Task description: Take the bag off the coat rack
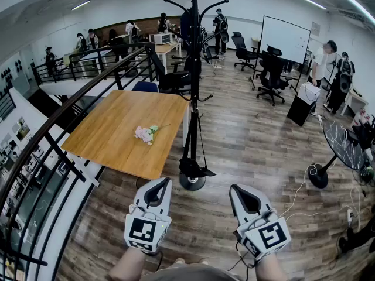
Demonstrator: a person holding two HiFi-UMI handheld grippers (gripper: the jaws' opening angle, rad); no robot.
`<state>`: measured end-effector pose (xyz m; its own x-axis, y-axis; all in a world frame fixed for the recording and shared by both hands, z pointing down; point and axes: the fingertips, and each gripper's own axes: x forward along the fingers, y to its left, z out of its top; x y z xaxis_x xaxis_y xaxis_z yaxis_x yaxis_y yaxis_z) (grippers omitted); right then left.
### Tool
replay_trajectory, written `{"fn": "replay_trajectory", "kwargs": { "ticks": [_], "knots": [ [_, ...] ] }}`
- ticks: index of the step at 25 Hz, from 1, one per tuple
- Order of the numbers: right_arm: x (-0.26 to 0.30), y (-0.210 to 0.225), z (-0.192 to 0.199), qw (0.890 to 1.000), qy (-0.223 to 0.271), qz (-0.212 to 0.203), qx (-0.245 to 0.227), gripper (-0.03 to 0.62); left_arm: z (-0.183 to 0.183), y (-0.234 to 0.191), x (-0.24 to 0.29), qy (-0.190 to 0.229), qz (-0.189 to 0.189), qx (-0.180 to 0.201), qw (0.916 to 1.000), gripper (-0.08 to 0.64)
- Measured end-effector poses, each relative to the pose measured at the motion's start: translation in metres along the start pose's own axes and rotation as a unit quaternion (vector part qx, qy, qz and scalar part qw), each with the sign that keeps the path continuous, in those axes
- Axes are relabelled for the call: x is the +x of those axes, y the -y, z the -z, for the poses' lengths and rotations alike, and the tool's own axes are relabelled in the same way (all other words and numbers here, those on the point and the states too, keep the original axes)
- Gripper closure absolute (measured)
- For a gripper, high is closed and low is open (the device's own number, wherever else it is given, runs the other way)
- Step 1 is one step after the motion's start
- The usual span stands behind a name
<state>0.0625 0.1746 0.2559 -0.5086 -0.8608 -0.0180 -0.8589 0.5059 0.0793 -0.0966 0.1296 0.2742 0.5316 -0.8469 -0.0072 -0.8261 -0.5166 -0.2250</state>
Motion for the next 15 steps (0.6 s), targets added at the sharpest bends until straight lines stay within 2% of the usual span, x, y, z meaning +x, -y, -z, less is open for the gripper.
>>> {"fn": "replay_trajectory", "kwargs": {
  "ticks": [12, 15],
  "knots": [
    [-0.005, 0.028, 0.01, 1.0, 0.001, -0.006, 0.024, 0.561, 0.001, 0.024, 0.023, -0.017, 0.011, 0.003, 0.9998, 0.545],
    [-0.007, 0.035, 0.01, 1.0, 0.002, -0.015, 0.021, 0.561, -0.003, 0.026, 0.027, -0.01, -0.002, 0.001, 0.9999, 0.545]
  ]
}}
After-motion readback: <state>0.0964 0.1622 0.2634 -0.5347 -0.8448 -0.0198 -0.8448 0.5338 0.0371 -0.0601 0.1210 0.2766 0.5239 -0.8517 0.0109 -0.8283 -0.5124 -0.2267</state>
